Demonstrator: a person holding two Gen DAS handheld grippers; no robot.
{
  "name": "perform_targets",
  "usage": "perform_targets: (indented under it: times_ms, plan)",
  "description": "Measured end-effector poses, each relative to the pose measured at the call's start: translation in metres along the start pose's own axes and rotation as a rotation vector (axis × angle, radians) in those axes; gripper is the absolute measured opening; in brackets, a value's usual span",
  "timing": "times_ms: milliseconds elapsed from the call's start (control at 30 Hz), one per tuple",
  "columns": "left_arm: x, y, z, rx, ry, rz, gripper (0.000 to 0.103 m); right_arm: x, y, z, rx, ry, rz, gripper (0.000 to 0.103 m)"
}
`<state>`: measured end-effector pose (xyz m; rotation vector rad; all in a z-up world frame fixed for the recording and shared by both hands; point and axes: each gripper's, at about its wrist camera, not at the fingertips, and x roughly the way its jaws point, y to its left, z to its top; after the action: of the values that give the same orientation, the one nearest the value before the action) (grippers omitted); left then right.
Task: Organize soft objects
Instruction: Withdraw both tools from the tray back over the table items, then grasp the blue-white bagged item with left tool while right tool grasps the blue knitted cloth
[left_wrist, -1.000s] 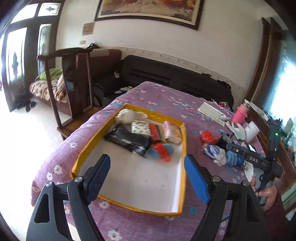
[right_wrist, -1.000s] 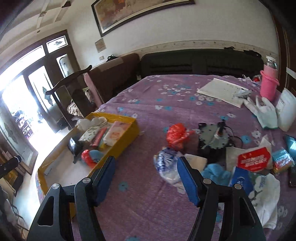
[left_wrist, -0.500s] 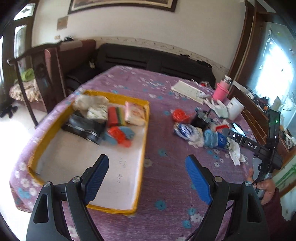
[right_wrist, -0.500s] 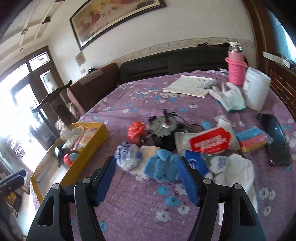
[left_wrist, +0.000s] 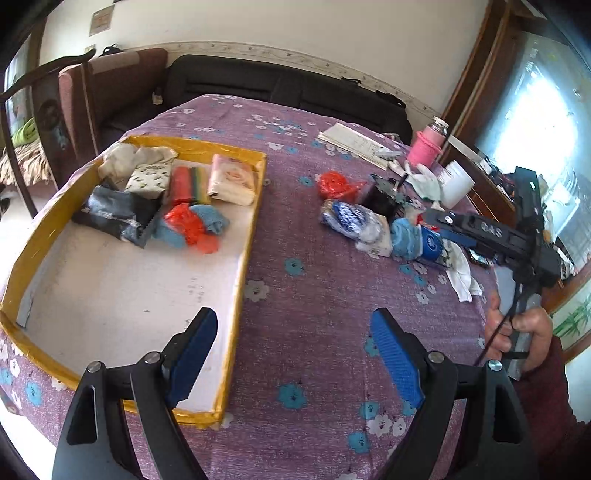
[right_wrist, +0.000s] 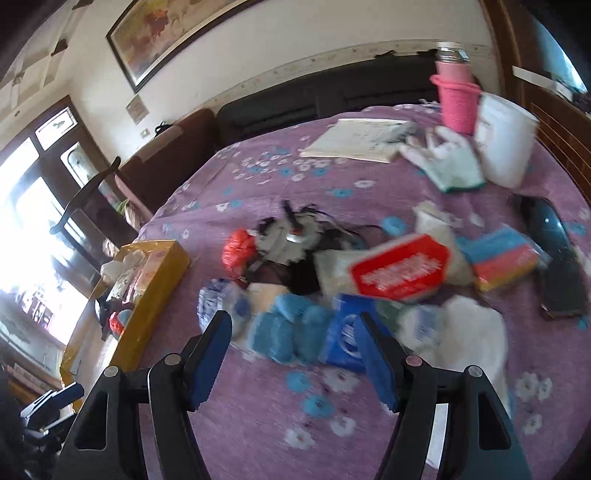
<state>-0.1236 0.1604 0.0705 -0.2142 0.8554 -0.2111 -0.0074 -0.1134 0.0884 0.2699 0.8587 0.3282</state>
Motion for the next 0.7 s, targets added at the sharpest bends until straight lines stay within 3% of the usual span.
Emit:
perform_targets:
  times_ms: [200,333,400,467,533,633,700]
  plan:
    - [-0.003,0.007,0.001,-0.019,-0.005,-0.005,0.084,0.057,0.059,0.024,-0.118,0.110,0.056,0.073]
    - [-0.008,0.014,-0.001,-0.024,-0.015,-0.002,0.084,0.097,0.076,0.018,-0.141,0.220,0.066,0.073]
    - [-0.010,0.019,-0.001,-0.028,-0.020,-0.003,0.084,0.096,0.084,0.008,-0.155,0.270,0.190,0.073]
    - [-0.010,0.023,-0.001,-0.033,-0.022,-0.007,0.084,0.078,0.090,-0.004,-0.148,0.319,0.399,0.074]
    - [-0.008,0.025,-0.001,-0.039,-0.023,-0.012,0.084,0.050,0.092,-0.011,-0.175,0.289,0.483,0.074]
    - [-0.003,0.021,-0.002,-0.028,-0.014,-0.027,0.084,0.011,0.074,-0.009,-0.181,0.174,0.401,0.075]
    - [-0.001,0.015,-0.003,-0.011,-0.010,-0.042,0.084,-0.002,0.058,-0.006,-0.183,0.096,0.262,0.076]
